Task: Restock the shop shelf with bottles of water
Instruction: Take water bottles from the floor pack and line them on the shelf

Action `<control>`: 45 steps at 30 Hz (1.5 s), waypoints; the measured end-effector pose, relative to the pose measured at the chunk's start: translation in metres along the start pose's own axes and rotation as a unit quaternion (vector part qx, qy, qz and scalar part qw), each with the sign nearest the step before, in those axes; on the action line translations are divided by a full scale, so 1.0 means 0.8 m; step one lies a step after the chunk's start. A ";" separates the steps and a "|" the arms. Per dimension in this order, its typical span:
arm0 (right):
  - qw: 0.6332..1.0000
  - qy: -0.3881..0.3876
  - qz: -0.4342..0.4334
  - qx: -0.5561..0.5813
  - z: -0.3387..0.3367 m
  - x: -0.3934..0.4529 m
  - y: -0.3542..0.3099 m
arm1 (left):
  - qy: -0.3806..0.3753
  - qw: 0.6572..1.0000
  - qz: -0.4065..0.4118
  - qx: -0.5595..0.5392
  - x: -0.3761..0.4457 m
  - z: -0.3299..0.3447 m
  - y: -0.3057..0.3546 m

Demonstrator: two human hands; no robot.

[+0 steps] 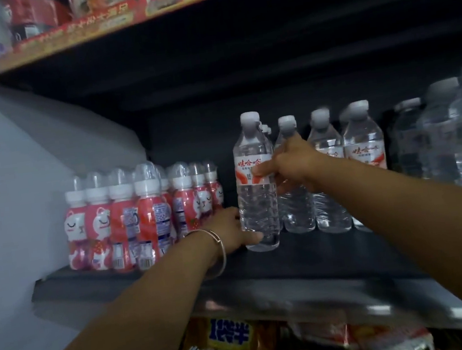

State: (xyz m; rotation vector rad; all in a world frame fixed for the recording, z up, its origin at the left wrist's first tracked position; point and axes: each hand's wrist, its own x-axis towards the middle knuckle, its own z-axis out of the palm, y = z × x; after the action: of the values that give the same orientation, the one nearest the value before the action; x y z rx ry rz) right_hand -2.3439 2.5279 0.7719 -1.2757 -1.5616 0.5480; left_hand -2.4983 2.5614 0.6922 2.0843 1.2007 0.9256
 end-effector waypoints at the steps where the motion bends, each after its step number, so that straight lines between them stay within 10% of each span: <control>1: 1.000 -0.001 0.002 -0.004 0.002 0.004 0.001 | -0.006 1.000 0.008 -0.001 0.003 0.001 0.002; 18: 0.999 0.024 -0.014 -0.045 0.008 0.026 0.020 | -0.028 0.995 -0.028 -0.095 0.040 0.014 0.004; 29: 0.930 -0.009 -0.146 -0.337 -0.029 -0.093 0.043 | 0.165 0.975 -0.078 0.126 -0.043 0.032 0.075; 37: 0.853 -0.013 -0.216 -0.474 -0.080 -0.278 0.110 | 0.219 0.949 0.058 0.219 -0.194 0.157 0.107; 45: 0.862 -0.080 -0.153 -0.477 -0.088 -0.467 0.257 | 0.143 0.926 0.038 0.347 -0.340 0.350 0.043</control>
State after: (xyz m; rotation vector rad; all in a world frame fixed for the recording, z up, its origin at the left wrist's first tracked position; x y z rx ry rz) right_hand -2.2111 2.2408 0.4776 -1.6457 -2.2415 -0.4186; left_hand -2.3597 2.2705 0.4697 2.6097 1.8151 0.9537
